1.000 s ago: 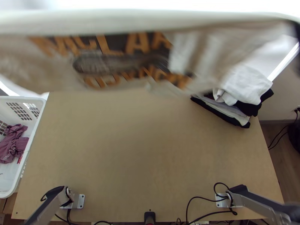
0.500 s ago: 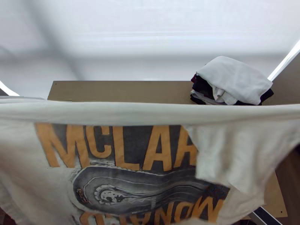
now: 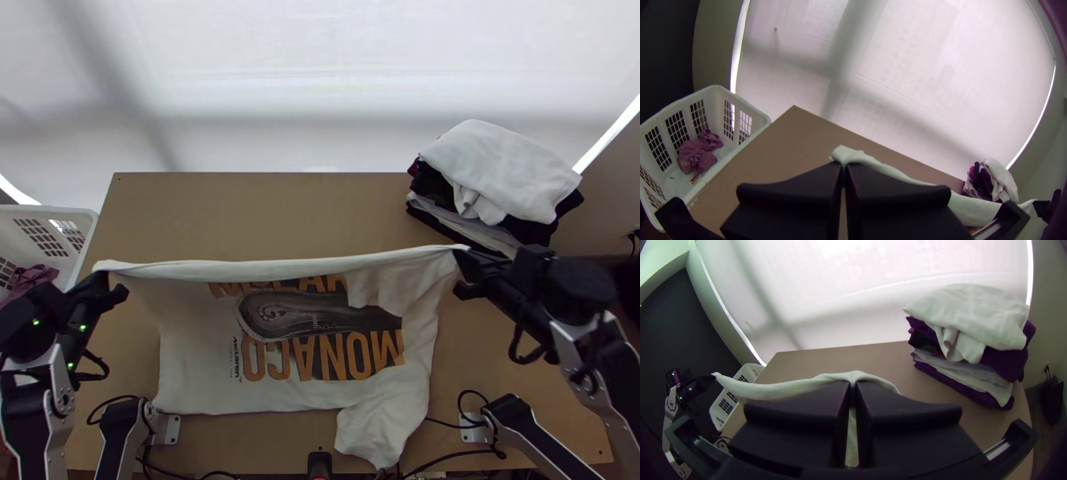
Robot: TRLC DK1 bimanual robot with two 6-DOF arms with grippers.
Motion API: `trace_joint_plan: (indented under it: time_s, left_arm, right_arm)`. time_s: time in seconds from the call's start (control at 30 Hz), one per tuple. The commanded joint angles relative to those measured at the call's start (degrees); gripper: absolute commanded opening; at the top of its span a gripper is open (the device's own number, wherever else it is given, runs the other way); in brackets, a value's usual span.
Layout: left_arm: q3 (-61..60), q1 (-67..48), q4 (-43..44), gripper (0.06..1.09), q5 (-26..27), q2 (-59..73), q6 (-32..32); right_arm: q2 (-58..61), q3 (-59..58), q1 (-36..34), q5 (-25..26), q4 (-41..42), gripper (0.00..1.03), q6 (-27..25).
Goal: Fold the t-shirt
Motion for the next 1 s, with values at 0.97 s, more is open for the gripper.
trace_joint_plan:
  time_s: [0.97]
  left_arm:
    - [15.6, 1.2, 19.0, 0.09, 0.5, 50.9, 2.9]
  right_arm:
    - [50.4, 21.2, -7.3, 1.0, 13.2, 0.03, 2.3]
